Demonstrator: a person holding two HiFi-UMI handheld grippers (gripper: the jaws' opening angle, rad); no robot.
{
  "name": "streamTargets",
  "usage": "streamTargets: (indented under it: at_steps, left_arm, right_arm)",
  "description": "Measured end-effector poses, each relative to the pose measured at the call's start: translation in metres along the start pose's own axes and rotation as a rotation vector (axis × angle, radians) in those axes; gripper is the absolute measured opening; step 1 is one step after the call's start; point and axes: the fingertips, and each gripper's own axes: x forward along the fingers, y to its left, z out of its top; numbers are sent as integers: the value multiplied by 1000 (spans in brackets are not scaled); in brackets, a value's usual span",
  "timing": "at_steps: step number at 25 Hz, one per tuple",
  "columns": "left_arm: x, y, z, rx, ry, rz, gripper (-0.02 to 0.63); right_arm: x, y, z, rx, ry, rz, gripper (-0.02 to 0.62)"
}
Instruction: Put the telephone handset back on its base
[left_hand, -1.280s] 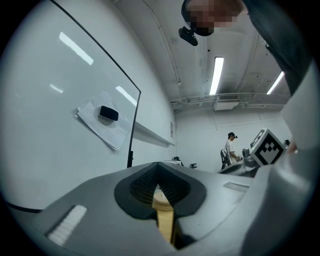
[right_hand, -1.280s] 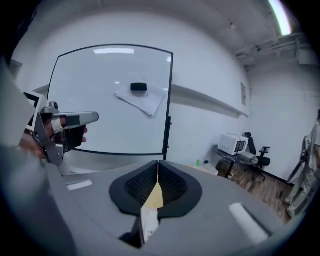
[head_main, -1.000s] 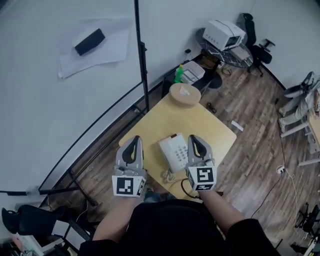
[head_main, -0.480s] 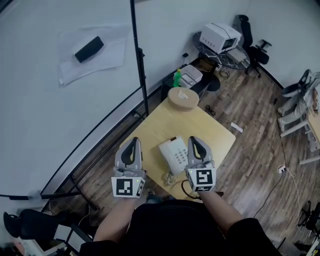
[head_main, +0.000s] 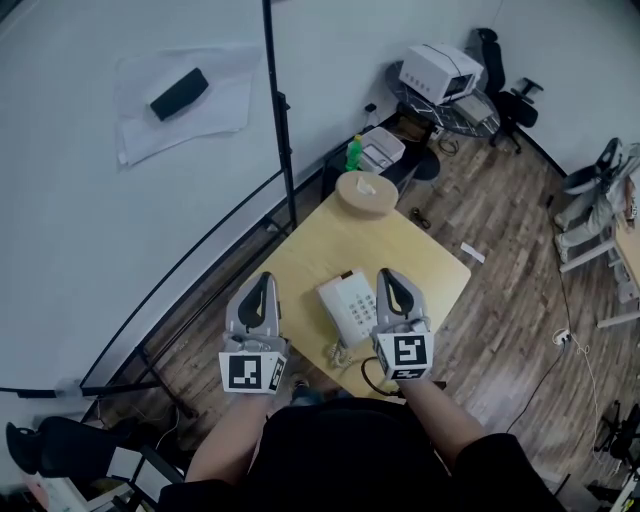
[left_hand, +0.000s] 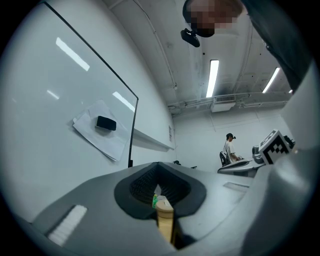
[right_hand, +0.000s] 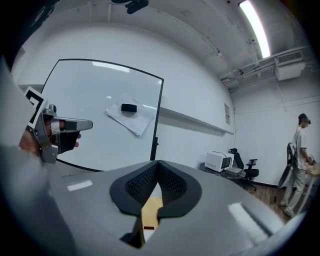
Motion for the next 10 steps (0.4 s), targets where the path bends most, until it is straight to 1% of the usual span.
streamTargets:
  at_steps: [10]
  left_arm:
    - [-1, 1, -2, -10, 8, 5, 0]
  right_arm:
    - [1, 0, 2, -1, 0, 1, 6]
